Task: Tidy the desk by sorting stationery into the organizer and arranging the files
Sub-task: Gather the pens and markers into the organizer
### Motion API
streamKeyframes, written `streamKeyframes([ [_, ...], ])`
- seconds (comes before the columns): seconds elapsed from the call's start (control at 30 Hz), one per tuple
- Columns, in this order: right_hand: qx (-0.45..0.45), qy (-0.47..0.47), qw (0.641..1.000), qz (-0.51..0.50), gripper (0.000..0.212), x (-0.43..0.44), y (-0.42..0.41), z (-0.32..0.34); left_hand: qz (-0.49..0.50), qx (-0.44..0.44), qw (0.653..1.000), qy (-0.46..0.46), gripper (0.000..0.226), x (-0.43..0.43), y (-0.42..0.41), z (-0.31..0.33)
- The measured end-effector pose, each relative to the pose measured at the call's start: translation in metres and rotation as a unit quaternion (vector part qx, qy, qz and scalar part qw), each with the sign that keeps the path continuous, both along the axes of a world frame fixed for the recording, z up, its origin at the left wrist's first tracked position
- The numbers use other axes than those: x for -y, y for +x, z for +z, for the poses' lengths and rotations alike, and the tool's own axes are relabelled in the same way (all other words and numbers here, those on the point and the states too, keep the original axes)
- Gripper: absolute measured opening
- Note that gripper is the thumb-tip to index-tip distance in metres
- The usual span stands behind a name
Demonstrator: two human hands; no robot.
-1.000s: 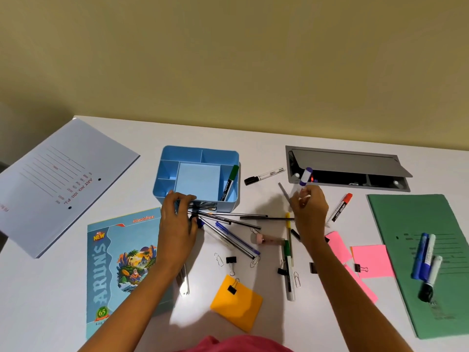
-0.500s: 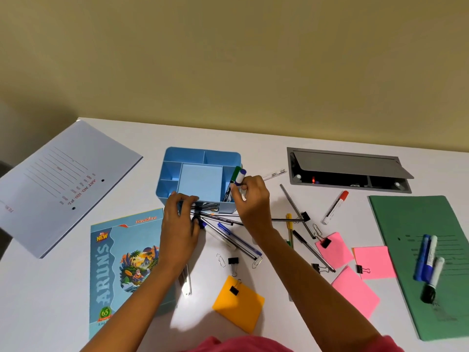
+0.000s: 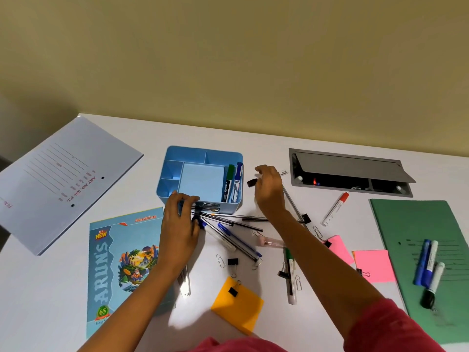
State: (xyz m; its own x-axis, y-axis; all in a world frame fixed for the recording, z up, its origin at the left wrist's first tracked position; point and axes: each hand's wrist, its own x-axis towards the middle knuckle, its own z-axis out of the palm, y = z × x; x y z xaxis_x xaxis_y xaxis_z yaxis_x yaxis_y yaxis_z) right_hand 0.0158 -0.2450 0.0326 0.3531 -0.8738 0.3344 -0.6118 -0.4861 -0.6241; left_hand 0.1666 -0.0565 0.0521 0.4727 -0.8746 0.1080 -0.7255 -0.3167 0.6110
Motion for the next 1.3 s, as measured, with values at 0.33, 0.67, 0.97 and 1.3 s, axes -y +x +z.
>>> streamKeyframes([
  [0.33,-0.271,-0.023,0.958,0.094,0.033,0.026,-0.038,-0.05,0.004,0.001,1.0,-0.002,0.057,0.0,-0.001,-0.001],
  [0.67,-0.126,0.016,0.992,0.022,0.018,0.002,-0.043,-0.013,0.006,-0.001,1.0,0.006,0.057,0.001,-0.002,0.001],
  [0.97,0.218,-0.01,0.975,-0.037,0.028,-0.052,-0.01,0.07,0.015,-0.006,1.0,-0.001,0.055,0.002,-0.004,0.001],
  [1.3,0.072,0.077,0.994,-0.004,0.034,-0.063,0.028,0.028,0.015,-0.022,1.0,0.001,0.055,0.0,-0.005,0.001],
])
